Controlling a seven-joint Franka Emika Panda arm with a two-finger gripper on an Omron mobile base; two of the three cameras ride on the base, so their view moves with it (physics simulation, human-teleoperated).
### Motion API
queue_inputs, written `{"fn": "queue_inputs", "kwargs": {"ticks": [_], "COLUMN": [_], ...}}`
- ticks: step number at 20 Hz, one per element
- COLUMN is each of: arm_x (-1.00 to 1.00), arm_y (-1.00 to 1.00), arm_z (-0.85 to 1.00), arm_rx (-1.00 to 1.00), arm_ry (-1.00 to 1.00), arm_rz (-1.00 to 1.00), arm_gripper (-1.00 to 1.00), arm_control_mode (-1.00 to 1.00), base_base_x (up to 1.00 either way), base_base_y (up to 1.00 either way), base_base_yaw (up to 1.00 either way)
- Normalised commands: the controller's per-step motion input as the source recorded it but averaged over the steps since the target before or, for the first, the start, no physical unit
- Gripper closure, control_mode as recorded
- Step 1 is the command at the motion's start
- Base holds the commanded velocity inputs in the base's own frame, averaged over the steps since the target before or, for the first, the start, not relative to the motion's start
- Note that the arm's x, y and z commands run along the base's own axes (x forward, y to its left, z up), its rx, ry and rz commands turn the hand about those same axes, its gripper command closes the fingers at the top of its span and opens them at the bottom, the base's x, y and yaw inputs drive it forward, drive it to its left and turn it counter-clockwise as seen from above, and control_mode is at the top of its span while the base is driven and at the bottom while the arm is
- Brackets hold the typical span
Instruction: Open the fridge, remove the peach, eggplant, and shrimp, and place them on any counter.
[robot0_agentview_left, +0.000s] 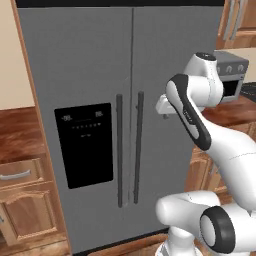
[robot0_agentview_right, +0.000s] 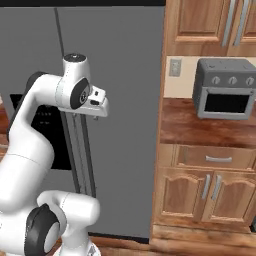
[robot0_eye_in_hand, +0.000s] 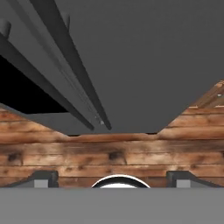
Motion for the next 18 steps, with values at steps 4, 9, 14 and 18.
{"fn": "queue_inputs", "kwargs": {"ticks": [4,9,14,18], "arm_x": [0.0,0.0,0.0,0.0], "arm_y": [0.0,0.0,0.0,0.0], "arm_z": [0.0,0.0,0.0,0.0], "arm_rx": [0.0,0.0,0.0,0.0], "arm_ry": [0.0,0.0,0.0,0.0], "arm_rz": [0.0,0.0,0.0,0.0], "arm_gripper": [-1.0,-1.0,-1.0,-1.0], "arm_control_mode": [1.0,1.0,1.0,1.0], "base_base_x": [0.04,0.01,0.05,0.23], "base_base_y": [0.81,0.68,0.47,0.42], "base_base_yaw": [-0.36,-0.36,-0.28,-0.23]}}
